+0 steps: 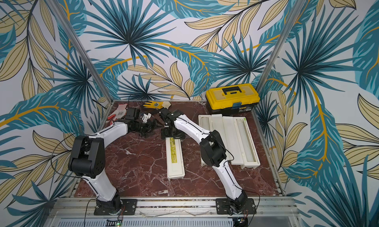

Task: Put plastic wrap rolls into dispensers
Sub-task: Close the lid on the plastic wrap cutting box.

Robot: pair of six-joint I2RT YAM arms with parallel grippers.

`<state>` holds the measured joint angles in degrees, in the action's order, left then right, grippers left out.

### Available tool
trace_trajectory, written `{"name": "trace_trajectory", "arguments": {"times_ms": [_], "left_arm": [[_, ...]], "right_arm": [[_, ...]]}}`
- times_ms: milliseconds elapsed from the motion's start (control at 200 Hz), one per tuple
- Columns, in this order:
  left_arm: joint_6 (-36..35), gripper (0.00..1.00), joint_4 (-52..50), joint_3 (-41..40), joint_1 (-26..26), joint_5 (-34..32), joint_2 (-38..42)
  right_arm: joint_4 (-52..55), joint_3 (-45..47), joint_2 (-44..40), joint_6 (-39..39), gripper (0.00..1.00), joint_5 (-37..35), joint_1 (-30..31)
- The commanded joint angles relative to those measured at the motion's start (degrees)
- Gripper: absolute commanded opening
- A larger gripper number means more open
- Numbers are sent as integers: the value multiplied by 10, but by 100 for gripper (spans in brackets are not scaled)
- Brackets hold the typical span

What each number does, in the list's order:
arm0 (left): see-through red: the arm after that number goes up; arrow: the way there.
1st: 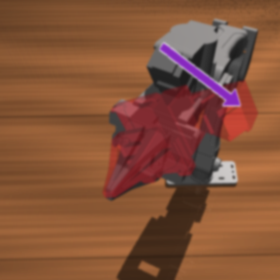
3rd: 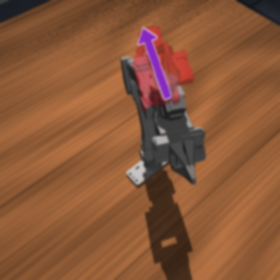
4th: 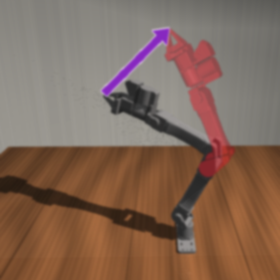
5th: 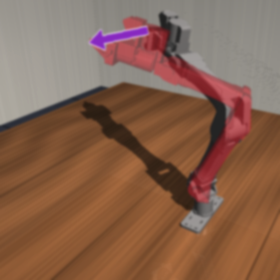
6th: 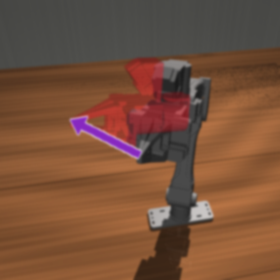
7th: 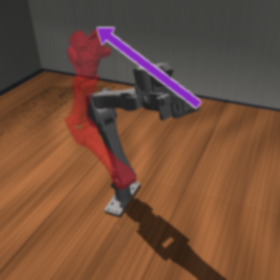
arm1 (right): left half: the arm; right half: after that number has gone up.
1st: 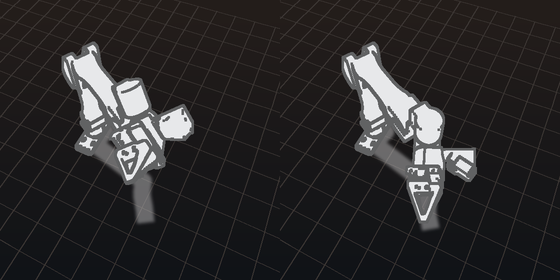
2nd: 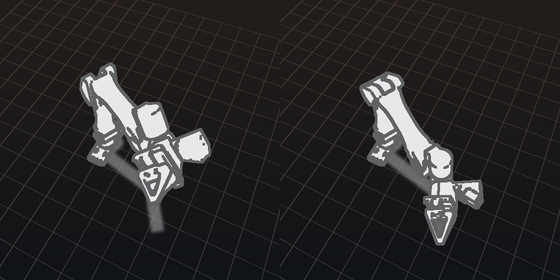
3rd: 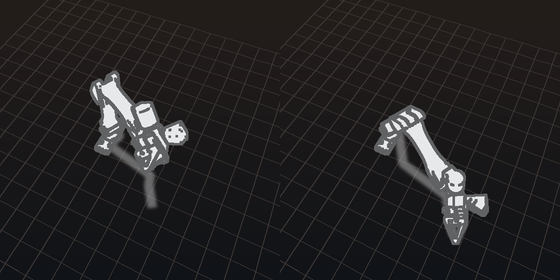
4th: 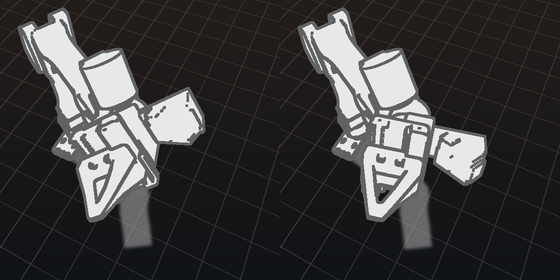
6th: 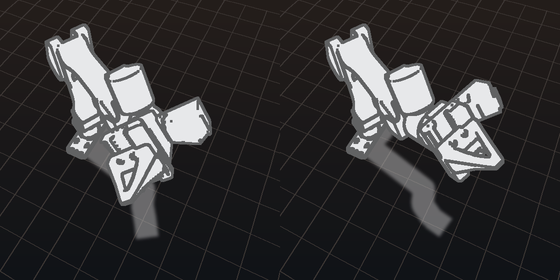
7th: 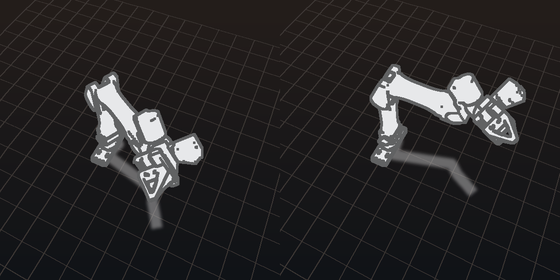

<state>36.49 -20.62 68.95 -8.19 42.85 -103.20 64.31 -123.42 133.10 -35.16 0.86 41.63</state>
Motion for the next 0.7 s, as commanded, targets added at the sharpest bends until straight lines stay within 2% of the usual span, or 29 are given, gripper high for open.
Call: {"name": "trace_trajectory", "arguments": {"times_ms": [0, 391, 696], "left_arm": [[-3, 96, 33, 20, -7, 40, -21], [-51, 93, 45, -14, -22, 71, -29], [-56, 91, 73, -37, -24, 79, -68]], "right_arm": [[-21, 6, -14, -3, 99, 12, 7], [-31, -7, 2, -1, 99, 31, 7], [-37, -10, 6, -2, 99, 31, 6]]}}
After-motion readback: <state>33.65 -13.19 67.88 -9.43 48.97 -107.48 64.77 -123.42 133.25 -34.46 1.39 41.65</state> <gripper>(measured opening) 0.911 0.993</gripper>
